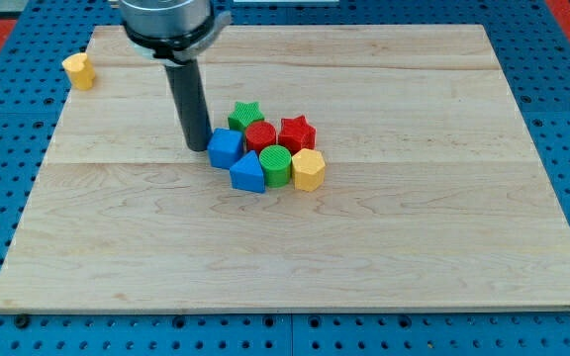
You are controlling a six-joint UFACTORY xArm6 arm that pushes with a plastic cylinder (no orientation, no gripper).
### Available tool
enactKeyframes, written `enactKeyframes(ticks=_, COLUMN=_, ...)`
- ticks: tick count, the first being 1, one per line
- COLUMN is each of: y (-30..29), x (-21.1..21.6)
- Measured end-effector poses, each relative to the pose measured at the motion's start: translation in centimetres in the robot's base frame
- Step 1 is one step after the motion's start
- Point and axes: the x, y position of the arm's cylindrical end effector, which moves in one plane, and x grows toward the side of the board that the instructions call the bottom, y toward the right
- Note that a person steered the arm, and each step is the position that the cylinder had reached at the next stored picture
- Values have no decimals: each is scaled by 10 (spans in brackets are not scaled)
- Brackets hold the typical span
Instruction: Nudge the group of blocks up a bit
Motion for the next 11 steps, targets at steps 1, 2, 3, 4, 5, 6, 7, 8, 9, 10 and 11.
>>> enactKeyframes(ticks=1, y=-8, x=-12)
enactKeyframes(ticks=2, y=-19, x=-35)
enactKeyframes(ticks=3, y=-39, x=49)
enactKeyframes(ticks=4, y=-38, x=107)
enactKeyframes(ticks=5, y=-17, x=103)
enactKeyframes(ticks=6, y=-1, x=88)
enactKeyframes(ticks=7, y=4, x=75)
enactKeyframes(ticks=8, y=9, x=64)
enactKeyframes(ticks=9, y=15, x=57)
enactKeyframes(ticks=10, y=18, x=56)
enactKeyframes(ticks=11, y=15, x=69)
